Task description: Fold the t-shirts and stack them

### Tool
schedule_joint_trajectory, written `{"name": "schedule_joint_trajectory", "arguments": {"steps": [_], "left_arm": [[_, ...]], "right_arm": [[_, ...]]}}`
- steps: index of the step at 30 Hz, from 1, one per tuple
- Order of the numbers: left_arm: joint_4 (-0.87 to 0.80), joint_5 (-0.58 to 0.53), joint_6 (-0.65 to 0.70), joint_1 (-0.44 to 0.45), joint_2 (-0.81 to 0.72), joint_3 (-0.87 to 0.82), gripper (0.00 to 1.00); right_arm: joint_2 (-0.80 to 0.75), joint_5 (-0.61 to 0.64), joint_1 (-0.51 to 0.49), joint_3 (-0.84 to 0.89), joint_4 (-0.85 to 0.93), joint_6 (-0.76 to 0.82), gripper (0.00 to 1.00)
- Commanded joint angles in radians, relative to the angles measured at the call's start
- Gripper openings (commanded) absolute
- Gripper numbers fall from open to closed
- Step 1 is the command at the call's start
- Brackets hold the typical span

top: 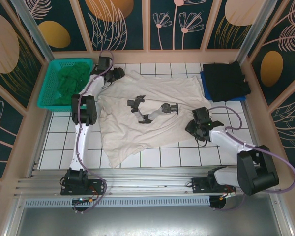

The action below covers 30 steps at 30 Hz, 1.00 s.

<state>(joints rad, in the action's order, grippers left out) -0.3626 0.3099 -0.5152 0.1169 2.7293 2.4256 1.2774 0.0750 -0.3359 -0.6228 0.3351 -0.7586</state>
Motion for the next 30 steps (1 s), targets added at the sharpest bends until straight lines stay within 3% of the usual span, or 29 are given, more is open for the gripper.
{"name": "schedule_joint_trajectory", "arguments": {"steps": [1, 8, 16, 21, 26, 30], "left_arm": [[0.051, 0.048, -0.025, -0.008, -0.074, -0.022, 0.53], [0.145, 0.097, -0.032, 0.02, -0.285, -0.31, 0.54], [0.196, 0.033, 0.038, 0.098, -0.539, -0.608, 0.56], [0.247, -0.059, 0.043, 0.126, -0.669, -0.797, 0.56], [0.254, -0.033, 0.02, 0.159, -0.57, -0.794, 0.53], [0.246, -0.072, 0.008, 0.159, -0.469, -0.746, 0.51]], "right_arm": [[0.058, 0.009, -0.01, -0.036, -0.077, -0.001, 0.5], [0.163, 0.031, -0.052, 0.017, -0.073, -0.047, 0.48], [0.006, 0.045, -0.187, 0.163, -0.02, -0.229, 0.48], [-0.1, 0.078, -0.223, 0.132, 0.069, -0.237, 0.48], [-0.076, 0.131, -0.216, 0.027, 0.074, -0.137, 0.49], [0.041, 0.126, -0.17, -0.018, -0.01, -0.068, 0.5]]}}
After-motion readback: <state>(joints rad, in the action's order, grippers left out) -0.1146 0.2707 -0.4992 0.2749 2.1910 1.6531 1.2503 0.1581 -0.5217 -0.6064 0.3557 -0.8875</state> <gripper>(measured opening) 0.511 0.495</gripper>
